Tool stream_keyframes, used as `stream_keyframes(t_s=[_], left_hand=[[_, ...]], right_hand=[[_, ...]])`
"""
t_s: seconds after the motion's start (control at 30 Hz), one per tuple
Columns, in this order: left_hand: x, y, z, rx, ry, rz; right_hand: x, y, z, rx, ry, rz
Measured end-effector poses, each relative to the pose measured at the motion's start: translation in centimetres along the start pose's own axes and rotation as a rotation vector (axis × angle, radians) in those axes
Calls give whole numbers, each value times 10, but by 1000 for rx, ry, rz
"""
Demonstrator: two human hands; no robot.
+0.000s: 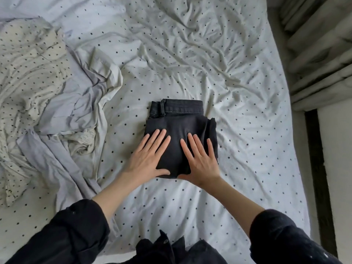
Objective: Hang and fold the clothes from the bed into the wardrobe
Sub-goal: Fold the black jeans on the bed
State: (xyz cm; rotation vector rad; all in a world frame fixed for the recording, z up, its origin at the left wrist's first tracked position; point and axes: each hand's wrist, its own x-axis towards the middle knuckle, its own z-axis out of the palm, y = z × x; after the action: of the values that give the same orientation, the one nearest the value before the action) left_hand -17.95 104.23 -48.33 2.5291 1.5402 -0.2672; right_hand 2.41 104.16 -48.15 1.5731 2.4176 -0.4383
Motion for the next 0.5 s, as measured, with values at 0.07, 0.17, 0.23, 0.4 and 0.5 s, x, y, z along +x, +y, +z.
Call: stream_keyframes(t_s=[0.07,0.17,0.23,0.4,0.5], left_hand=[[6,2,11,-15,-18,-10],[22,-1,31,-50,-95,-46],[30,-4,39,-69,-136,-69],[37,-9,42,-91,-179,-66],[34,-8,29,-181,-107,-25]], right_hand=[[9,6,9,4,-70,13],[26,13,22,-3,-137,9],[35,17,29,13,-176,-27],[42,20,19,1,-279,-42],[38,25,1,218,-256,-50]])
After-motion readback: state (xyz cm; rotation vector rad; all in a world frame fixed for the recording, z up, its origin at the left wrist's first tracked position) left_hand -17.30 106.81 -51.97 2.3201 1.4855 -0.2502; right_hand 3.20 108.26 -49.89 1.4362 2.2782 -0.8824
